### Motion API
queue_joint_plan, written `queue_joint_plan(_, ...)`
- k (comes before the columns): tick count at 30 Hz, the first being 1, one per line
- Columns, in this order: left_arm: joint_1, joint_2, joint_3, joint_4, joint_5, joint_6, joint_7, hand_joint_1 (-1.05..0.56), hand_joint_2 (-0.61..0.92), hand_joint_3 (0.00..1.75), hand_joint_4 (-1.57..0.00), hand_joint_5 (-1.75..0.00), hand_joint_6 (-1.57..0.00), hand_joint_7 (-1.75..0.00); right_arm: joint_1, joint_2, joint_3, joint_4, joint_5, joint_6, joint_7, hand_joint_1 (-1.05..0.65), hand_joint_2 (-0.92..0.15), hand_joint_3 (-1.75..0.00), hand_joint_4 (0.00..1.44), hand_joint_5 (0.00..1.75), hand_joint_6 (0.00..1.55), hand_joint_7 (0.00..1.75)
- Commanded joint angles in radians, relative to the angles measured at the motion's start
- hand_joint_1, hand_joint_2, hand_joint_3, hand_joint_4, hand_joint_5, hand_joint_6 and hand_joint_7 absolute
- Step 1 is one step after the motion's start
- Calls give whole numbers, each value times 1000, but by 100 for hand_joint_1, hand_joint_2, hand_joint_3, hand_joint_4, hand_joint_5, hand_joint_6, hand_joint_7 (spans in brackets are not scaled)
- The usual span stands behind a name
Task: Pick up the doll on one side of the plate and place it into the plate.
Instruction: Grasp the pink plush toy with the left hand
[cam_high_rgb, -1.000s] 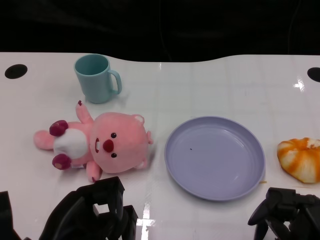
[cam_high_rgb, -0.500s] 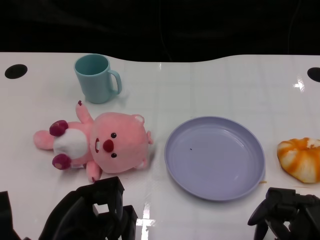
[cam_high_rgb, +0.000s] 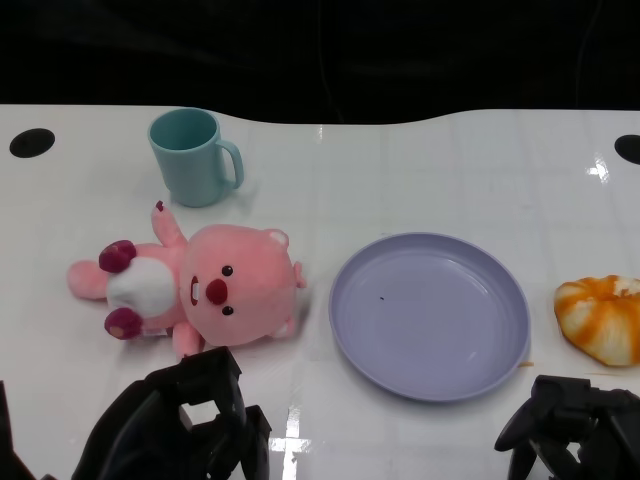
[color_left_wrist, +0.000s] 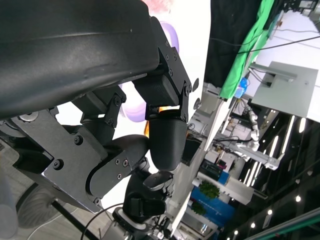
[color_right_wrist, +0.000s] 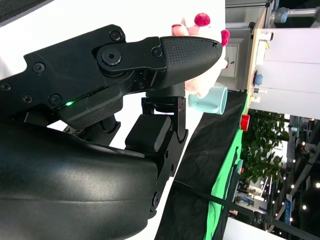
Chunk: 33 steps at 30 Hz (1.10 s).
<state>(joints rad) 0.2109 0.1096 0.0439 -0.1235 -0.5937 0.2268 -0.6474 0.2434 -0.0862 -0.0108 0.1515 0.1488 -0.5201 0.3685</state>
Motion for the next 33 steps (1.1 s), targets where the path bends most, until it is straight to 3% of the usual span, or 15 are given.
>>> queue_joint_plan(1, 1, 4, 23, -14, -8, -7, 13, -29, 52, 97, -78, -146, -76, -110, 0, -11, -6, 1, 6, -11, 0, -97, -92, -36, 103, 134, 102, 101)
queue_joint_plan(5, -5, -2, 43, -28, -11, -8, 27, -31, 56, 80, -71, -140, -75, -83, -5, -10, -5, 10, 6, -18, 1, -97, -92, -37, 103, 134, 102, 102)
queue_joint_plan(7, -8, -3, 54, -39, -11, -25, 24, -32, 68, 62, -64, -133, -74, -64, -4, -8, -3, 5, 16, -11, 6, -97, -92, -37, 103, 134, 103, 102)
queue_joint_plan(11, -10, 5, 61, -55, 3, -54, 14, -36, 82, 34, -57, -128, -74, -45, -4, -6, -2, 3, 11, -12, 1, -97, -92, -36, 102, 134, 103, 102)
queue_joint_plan(14, -15, 17, 67, -74, 17, -86, 8, -39, 88, 14, -58, -113, -75, -29, -5, -6, -3, 4, 9, -13, -2, -97, -92, -36, 103, 134, 103, 102)
queue_joint_plan(21, -59, 96, 80, -75, 231, -337, 25, -55, 92, 13, -34, -91, -54, -11, -11, -7, -2, 5, 3, -6, -9, -97, -92, -38, 103, 135, 102, 102)
queue_joint_plan(33, -131, 228, 92, -167, 541, -396, 180, -57, 87, 1, -11, -76, -39, 0, -29, -12, -6, 36, 16, -23, 3, -95, -92, -39, 102, 135, 100, 103)
